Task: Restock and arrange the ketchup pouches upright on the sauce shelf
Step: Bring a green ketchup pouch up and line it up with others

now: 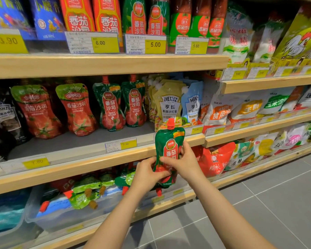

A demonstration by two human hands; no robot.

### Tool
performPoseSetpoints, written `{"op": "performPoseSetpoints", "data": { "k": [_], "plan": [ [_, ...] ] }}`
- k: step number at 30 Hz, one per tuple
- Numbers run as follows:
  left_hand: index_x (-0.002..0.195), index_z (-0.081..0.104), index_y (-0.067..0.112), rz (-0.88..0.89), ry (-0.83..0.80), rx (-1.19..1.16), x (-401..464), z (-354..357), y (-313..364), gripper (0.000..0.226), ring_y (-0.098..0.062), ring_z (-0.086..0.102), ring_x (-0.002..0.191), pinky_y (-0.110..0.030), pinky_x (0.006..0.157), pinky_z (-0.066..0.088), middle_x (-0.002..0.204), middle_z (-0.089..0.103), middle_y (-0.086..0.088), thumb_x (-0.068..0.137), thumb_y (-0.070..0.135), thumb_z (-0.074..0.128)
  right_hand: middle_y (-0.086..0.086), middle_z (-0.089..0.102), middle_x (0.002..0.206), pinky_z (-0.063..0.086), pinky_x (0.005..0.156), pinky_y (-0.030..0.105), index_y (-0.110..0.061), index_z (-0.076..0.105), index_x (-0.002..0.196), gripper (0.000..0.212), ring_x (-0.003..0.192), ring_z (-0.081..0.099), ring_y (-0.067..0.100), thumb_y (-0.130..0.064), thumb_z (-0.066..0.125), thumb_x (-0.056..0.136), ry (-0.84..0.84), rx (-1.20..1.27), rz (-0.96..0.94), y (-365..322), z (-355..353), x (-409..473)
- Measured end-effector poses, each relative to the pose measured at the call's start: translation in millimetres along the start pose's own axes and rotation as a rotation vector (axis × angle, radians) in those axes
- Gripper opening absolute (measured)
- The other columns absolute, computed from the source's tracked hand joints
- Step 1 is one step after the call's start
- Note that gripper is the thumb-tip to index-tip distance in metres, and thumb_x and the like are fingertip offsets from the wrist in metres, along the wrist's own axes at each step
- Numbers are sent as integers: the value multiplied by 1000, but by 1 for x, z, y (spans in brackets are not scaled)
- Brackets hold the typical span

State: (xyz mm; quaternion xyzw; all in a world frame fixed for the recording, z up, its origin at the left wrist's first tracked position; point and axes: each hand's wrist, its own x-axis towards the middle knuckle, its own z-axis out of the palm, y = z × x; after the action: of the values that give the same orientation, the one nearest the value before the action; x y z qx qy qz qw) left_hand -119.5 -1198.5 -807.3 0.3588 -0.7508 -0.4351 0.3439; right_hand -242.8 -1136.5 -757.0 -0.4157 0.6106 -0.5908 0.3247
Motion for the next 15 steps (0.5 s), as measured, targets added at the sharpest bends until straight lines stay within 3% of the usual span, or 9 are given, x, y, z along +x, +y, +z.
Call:
{"op": "performPoseSetpoints", "data": {
  "k": [3,6,8,10,12,15],
  "plan": [
    [89,62,35,35,-27,51,1,-8,6,32,8,63,75,-6,60,47,78,67,19,63,34,80,5,68,100,55,76,33,-8,52,108,53,89,66,15,-5,80,64,90,-117,-29,-3,8,0],
    [108,61,34,79,-87,21,5,-30,15,50,3,64,90,-19,80,52,97,69,16,62,44,78,1,69,94,56,72,27,-9,54,108,51,82,67,8,-3,80,65,77,-103,-97,-19,10,8],
    [118,58,32,169,-34,81,11,-59,22,54,4,59,101,-23,89,49,109,64,17,69,49,72,0,69,93,56,69,21,-10,54,106,49,78,67,3,-1,79,65,35,-57,-151,-36,12,15],
    [117,58,29,333,181,346,19,-95,23,45,0,56,105,-22,90,45,113,62,15,78,50,64,2,69,97,56,73,23,-9,53,104,48,83,67,6,-5,80,65,3,-77,-218,-55,17,25],
    [114,59,20,440,389,676,26,-127,18,40,-14,59,103,-30,84,47,110,66,4,83,45,61,1,69,99,55,76,26,-10,52,105,49,88,67,8,-12,81,65,-10,-121,-295,-74,26,36],
    [116,59,12,360,386,987,26,-153,-1,43,-29,64,87,-37,68,51,96,68,-7,88,43,50,1,68,99,55,75,24,-11,50,106,48,88,66,6,-13,79,68,-41,-148,-386,-91,48,56]
  ]
}}
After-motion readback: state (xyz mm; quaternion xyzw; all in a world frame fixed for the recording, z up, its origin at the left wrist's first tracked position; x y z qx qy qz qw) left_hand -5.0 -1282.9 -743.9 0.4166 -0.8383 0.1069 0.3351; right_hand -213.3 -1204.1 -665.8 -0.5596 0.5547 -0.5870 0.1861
